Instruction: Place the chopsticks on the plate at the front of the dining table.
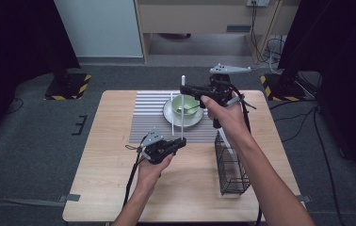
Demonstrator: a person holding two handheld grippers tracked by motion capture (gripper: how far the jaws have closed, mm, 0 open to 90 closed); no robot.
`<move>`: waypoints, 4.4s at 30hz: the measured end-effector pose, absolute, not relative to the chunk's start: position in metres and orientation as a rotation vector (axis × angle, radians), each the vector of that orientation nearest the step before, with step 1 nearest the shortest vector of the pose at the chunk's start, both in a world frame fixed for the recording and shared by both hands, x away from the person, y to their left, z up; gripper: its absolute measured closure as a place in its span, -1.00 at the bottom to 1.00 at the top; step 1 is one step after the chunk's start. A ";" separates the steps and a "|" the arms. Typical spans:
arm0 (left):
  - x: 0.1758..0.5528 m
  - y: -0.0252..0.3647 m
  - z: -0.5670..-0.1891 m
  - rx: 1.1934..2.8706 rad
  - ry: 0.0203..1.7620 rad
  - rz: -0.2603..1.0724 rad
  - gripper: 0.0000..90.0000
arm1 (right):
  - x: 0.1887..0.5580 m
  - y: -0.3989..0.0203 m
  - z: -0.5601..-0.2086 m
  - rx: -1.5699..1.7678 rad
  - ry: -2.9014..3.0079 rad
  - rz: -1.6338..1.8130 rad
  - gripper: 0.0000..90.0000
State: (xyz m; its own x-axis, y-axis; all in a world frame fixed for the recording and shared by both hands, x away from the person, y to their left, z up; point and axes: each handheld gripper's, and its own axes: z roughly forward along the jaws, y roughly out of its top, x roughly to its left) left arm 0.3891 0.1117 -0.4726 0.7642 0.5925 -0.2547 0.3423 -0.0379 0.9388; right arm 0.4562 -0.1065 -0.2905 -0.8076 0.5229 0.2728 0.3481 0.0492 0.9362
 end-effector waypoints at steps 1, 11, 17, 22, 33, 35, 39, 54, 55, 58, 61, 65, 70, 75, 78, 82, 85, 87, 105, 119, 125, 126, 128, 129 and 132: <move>0.389 0.112 -0.473 1.646 0.756 0.236 0.88 | 0.456 -0.107 -0.290 0.909 2.168 1.864 0.87; 0.387 0.112 -0.472 1.657 0.758 0.295 0.91 | 0.457 -0.106 -0.291 0.910 2.165 1.869 0.87; 0.386 0.113 -0.472 1.655 0.763 0.325 0.92 | 0.458 -0.106 -0.291 0.907 2.163 1.870 0.86; 0.386 0.113 -0.473 1.655 0.757 0.321 0.92 | 0.457 -0.106 -0.291 0.903 2.162 1.860 0.85; 0.386 0.113 -0.473 1.645 0.758 0.312 0.92 | 0.456 -0.109 -0.290 0.900 2.158 1.842 0.58; 0.386 0.113 -0.473 1.642 0.760 0.313 0.92 | 0.456 -0.109 -0.290 0.900 2.162 1.830 0.45; 0.387 0.115 -0.473 1.633 0.765 0.320 0.92 | 0.455 -0.114 -0.291 0.906 2.159 1.803 0.24; 0.390 0.122 -0.474 1.625 0.800 0.376 0.92 | 0.450 -0.168 -0.302 0.946 2.065 1.629 -0.36; 0.390 0.122 -0.474 1.625 0.800 0.376 0.92 | 0.450 -0.168 -0.302 0.946 2.065 1.629 -0.36; 0.392 0.124 -0.474 1.635 0.799 0.384 0.92 | 0.451 -0.188 -0.308 0.968 2.043 1.606 -0.41; 0.395 0.125 -0.474 1.632 0.804 0.382 0.92 | 0.450 -0.197 -0.310 0.979 2.031 1.599 -0.43; 0.397 0.124 -0.472 1.631 0.805 0.407 0.92 | 0.447 -0.214 -0.317 1.001 2.014 1.580 -0.46; 0.399 0.126 -0.469 1.646 0.832 0.425 0.92 | 0.443 -0.241 -0.332 1.038 1.978 1.539 -0.49; 0.402 0.127 -0.467 1.672 0.843 0.459 0.92 | 0.439 -0.259 -0.344 1.074 1.947 1.521 -0.52; 0.407 0.129 -0.467 1.680 0.870 0.475 0.92 | 0.438 -0.278 -0.357 1.114 1.920 1.500 -0.53; 0.410 0.129 -0.466 1.683 0.890 0.494 0.92 | 0.440 -0.293 -0.370 1.163 1.893 1.466 -0.54; 0.414 0.128 -0.464 1.675 0.910 0.511 0.92 | 0.440 -0.302 -0.379 1.190 1.871 1.442 -0.54; 0.415 0.127 -0.463 1.677 0.914 0.519 0.92 | 0.440 -0.304 -0.383 1.199 1.865 1.430 -0.54; 0.435 0.128 -0.466 1.679 0.998 0.554 0.92 | 0.440 -0.331 -0.457 1.373 1.835 1.265 -0.54; 0.444 0.125 -0.476 1.671 1.063 0.587 0.92 | 0.441 -0.326 -0.502 1.480 1.856 1.144 -0.57; 0.446 0.123 -0.479 1.663 1.090 0.600 0.92 | 0.443 -0.322 -0.517 1.510 1.878 1.092 -0.60; 0.446 0.122 -0.479 1.661 1.099 0.603 0.92 | 0.443 -0.321 -0.521 1.519 1.881 1.079 -0.61; 0.446 0.121 -0.479 1.658 1.106 0.610 0.92 | 0.443 -0.319 -0.525 1.522 1.892 1.061 -0.63; 0.446 0.121 -0.479 1.658 1.106 0.610 0.92 | 0.443 -0.319 -0.525 1.522 1.892 1.061 -0.63; 0.447 0.119 -0.481 1.659 1.131 0.621 0.92 | 0.444 -0.316 -0.531 1.538 1.907 1.011 -0.65</move>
State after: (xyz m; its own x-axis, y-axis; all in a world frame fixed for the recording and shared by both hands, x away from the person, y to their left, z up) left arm 0.4468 0.1192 -0.4805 0.4322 0.8947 -0.1128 0.3849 -0.0698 0.9203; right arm 0.4439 -0.3162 -0.5312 -0.2479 0.9657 0.0772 0.6058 0.0924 0.7902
